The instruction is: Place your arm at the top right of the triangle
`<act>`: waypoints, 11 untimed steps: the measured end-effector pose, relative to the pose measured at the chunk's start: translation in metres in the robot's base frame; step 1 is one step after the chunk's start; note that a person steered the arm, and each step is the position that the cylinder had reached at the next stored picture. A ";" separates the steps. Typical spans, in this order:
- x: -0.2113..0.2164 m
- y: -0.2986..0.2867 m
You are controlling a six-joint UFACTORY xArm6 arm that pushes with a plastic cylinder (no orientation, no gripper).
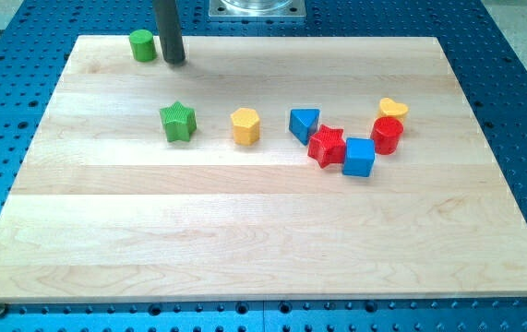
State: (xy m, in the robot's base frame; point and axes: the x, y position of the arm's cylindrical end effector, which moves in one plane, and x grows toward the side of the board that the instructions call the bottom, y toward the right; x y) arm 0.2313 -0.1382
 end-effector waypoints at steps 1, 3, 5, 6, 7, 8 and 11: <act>-0.006 -0.041; -0.004 -0.051; -0.003 -0.051; -0.002 -0.051; 0.025 -0.029; 0.051 -0.004; 0.101 0.185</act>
